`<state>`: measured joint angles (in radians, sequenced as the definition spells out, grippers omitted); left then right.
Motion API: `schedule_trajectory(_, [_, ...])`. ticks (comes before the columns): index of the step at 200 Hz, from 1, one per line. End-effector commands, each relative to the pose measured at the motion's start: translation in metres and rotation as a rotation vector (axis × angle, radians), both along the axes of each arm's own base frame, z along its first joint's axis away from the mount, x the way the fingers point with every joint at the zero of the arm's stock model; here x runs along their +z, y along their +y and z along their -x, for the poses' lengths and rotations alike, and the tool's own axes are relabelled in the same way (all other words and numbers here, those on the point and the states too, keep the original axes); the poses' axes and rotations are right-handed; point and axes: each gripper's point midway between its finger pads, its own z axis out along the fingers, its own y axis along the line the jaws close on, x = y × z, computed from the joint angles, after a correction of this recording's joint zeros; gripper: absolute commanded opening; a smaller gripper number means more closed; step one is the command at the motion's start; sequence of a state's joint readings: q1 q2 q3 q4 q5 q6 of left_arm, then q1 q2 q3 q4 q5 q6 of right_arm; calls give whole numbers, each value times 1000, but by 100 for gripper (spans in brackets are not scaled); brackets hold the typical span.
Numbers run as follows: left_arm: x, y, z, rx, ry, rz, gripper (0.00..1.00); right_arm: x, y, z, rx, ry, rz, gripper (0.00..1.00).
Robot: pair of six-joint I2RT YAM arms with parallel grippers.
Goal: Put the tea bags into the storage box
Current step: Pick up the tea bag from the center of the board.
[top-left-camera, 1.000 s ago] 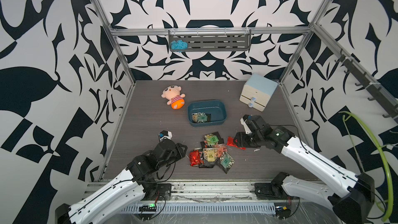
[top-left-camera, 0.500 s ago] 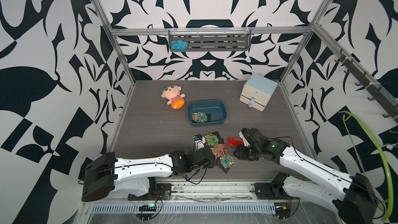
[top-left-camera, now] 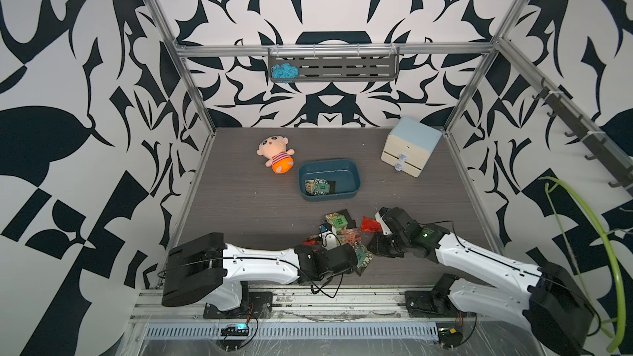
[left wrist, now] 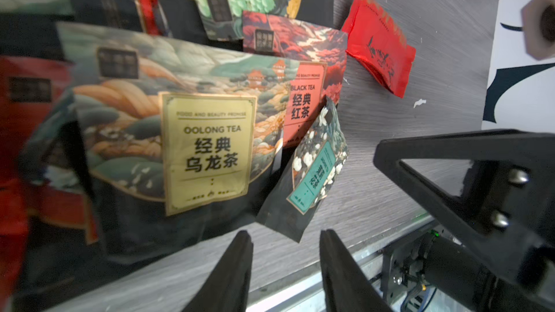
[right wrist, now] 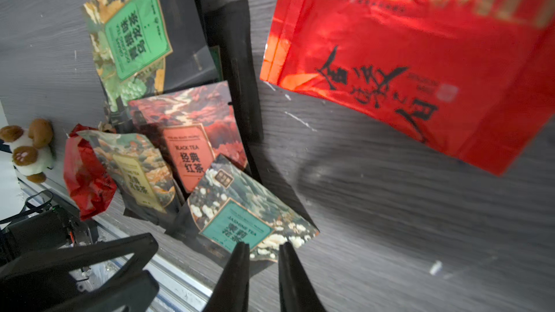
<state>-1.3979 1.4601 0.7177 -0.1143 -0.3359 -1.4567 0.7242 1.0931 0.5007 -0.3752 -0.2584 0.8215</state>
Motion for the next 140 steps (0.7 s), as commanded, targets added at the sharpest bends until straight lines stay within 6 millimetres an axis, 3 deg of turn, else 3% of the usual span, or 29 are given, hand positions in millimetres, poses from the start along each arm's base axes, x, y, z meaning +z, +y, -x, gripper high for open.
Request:
schedule_trajectory(1, [-5, -6, -1, 41, 10, -3, 42, 0, 10, -5, 8, -10, -30, 19])
schedule_trajectory(49, [-15, 0, -3, 77, 18, -6, 41, -12, 9, -6, 8, 3, -6, 17])
schedule_trajectory(140, [-24, -9, -2, 77, 33, -13, 41, -38, -1, 3, 13, 53, 63, 13])
